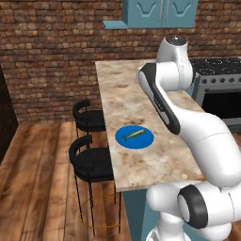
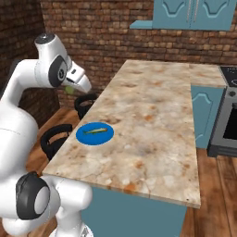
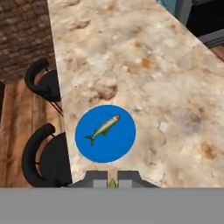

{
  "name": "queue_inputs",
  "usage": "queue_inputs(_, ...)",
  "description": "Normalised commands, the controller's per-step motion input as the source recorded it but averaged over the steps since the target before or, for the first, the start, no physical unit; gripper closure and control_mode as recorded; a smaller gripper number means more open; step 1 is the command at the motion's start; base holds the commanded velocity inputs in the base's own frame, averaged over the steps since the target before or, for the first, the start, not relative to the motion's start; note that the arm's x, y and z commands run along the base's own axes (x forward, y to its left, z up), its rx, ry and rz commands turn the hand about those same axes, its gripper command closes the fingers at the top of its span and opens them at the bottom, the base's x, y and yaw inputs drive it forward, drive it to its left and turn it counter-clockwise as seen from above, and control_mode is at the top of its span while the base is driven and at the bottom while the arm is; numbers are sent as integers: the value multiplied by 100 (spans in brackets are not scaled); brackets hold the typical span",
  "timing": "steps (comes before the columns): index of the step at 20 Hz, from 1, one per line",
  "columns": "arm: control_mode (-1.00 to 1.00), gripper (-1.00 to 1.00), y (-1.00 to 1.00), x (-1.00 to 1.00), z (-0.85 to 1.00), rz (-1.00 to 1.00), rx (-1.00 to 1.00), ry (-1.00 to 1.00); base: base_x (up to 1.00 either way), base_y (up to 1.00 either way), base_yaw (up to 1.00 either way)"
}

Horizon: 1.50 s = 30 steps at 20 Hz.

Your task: Take the lemon wedge from the fridge and place it on the plate with fish on the dining counter.

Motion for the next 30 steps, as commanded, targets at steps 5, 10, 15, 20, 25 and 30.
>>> queue_inputs(5, -100, 100, -9, -3, -68, -4, 2, 17, 0, 0, 0)
queue_inputs(10, -100, 100, 0, 24, -49, -20, 0, 6, 0, 0, 0)
queue_inputs(15, -100, 100, 0, 66, -41, -31, 2, 6, 0, 0, 0)
queue_inputs(20, -100, 100, 0, 64, -55, -28, 0, 12, 0, 0, 0)
queue_inputs(25, -100, 100, 0, 16, -66, -22, 0, 13, 0, 0, 0)
queue_inputs(30, -100, 100, 0, 25, -66, -17, 0, 9, 0, 0, 0)
